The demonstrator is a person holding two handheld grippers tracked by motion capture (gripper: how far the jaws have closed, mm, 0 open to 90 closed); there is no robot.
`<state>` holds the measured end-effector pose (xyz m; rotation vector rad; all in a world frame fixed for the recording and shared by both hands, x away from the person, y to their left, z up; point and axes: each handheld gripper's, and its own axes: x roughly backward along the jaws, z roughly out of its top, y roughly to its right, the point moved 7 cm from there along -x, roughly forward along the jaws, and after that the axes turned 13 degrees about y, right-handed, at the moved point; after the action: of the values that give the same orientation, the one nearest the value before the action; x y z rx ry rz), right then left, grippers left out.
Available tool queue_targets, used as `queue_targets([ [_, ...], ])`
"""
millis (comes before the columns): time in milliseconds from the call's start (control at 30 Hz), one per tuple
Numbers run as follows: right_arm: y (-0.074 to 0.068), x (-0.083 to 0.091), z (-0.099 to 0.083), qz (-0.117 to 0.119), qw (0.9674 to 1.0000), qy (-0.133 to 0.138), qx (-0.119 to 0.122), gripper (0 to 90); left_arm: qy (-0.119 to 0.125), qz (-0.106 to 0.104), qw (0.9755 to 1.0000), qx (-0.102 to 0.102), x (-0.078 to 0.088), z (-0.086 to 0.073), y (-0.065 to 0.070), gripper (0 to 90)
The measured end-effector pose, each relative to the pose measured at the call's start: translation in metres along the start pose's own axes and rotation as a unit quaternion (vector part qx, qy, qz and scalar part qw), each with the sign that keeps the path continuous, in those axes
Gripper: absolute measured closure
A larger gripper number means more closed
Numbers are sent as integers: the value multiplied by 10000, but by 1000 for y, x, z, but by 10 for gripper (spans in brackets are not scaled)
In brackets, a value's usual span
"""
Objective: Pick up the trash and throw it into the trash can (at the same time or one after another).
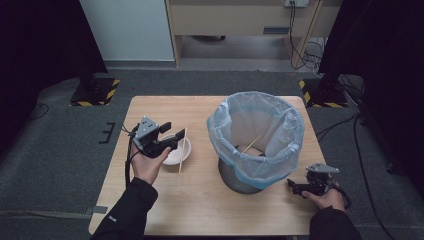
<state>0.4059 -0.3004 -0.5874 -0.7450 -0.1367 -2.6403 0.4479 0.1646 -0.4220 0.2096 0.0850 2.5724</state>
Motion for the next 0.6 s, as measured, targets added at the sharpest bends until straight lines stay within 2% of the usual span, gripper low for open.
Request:
queue_targets([
  [133, 0, 0, 0, 2, 10000, 1, 2, 55, -275, 189, 9994, 68, -5, -25, -13, 386],
  [267, 0, 0, 0, 1, 10000, 0, 0, 55, -596, 353, 9976, 68, -9, -47, -21, 377],
  [433, 0, 0, 0, -1, 10000, 0, 1, 55, -949, 418, 9945, 122, -15, -71, -24, 371],
  [600, 0, 0, 0, 3, 10000, 1, 7, 56, -1173, 425, 9921, 130, -22, -88, -24, 363],
])
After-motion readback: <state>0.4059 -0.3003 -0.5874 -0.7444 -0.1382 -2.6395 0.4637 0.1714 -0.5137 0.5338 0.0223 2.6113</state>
